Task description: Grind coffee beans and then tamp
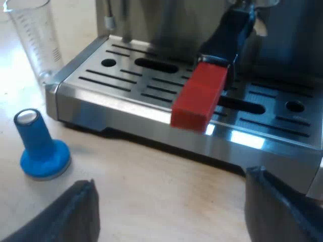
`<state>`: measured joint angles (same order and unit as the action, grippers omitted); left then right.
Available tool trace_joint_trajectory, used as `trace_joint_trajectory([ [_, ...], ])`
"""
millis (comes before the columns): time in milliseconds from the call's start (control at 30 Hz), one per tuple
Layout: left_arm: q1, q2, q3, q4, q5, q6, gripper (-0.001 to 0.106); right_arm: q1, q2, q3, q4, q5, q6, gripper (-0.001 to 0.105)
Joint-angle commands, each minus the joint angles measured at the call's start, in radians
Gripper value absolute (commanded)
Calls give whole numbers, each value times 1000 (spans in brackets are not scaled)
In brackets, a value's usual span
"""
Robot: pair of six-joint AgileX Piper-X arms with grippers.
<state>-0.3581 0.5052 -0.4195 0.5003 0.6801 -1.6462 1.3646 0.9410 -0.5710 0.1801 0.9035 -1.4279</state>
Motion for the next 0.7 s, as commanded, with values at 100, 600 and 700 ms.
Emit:
trace_joint_trajectory([
  [100, -3, -3, -2, -5, 12, -2, 66, 3, -17, -110, 152, -2, -5, 64],
  [600, -3, -3, -2, -5, 12, -2, 66, -162, 93, -417, 472, -194, 128, 64],
  [700, -3, -3, -2, -5, 12, -2, 66, -227, 138, -466, 520, -259, 131, 64],
])
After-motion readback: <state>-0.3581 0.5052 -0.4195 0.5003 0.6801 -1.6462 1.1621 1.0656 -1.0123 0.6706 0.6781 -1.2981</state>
